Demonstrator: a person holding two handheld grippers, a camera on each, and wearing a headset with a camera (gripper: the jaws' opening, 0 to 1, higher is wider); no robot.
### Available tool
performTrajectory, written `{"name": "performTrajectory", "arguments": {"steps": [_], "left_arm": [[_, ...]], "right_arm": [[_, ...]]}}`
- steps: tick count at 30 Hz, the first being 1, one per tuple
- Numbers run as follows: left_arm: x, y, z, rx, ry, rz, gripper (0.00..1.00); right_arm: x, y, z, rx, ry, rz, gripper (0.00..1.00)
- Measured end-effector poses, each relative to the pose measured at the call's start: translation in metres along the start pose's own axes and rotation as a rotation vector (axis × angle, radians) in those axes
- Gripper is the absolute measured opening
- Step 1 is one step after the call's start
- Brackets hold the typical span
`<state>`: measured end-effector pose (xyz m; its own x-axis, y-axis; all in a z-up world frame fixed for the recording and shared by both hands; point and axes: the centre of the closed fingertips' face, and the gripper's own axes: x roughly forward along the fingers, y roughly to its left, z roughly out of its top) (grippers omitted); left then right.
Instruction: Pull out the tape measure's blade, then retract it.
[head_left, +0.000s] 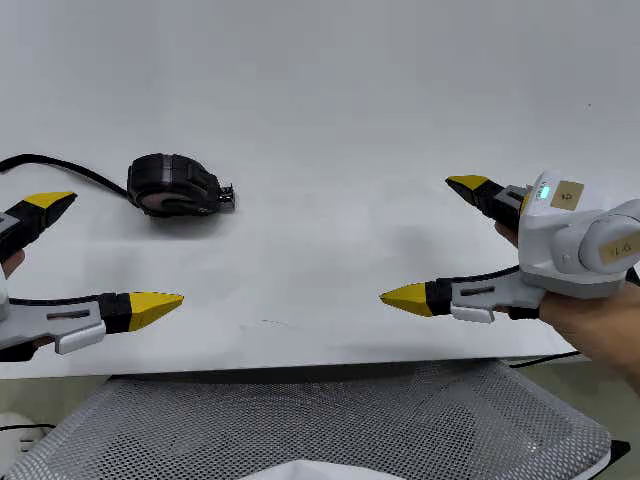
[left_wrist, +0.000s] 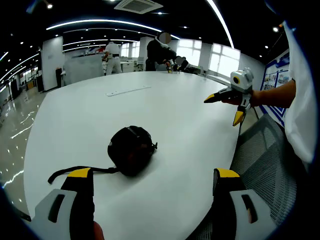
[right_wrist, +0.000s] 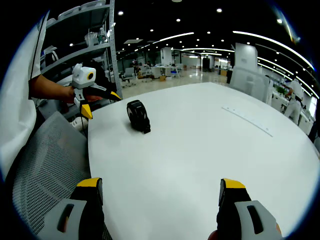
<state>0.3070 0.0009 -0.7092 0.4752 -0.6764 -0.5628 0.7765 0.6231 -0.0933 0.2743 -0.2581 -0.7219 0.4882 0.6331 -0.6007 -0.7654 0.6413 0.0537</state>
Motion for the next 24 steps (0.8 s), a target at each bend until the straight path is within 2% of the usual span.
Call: {"name": "performTrajectory", "arguments": {"steps": [18, 24], "left_arm": [[-0.0011, 0.0038, 0.0001, -0.015, -0.001, 0.008, 0.92], [-0.0013, 0.0078, 0.0009, -0.011, -0.002, 0.015, 0.93]], "right_arm": [[-0.0008, 0.0011, 0.0008, 0.008, 0.001, 0.005, 0.93], [0.0005, 0.0000, -0.0009, 0.001, 0.008, 0.007, 0.92]]}}
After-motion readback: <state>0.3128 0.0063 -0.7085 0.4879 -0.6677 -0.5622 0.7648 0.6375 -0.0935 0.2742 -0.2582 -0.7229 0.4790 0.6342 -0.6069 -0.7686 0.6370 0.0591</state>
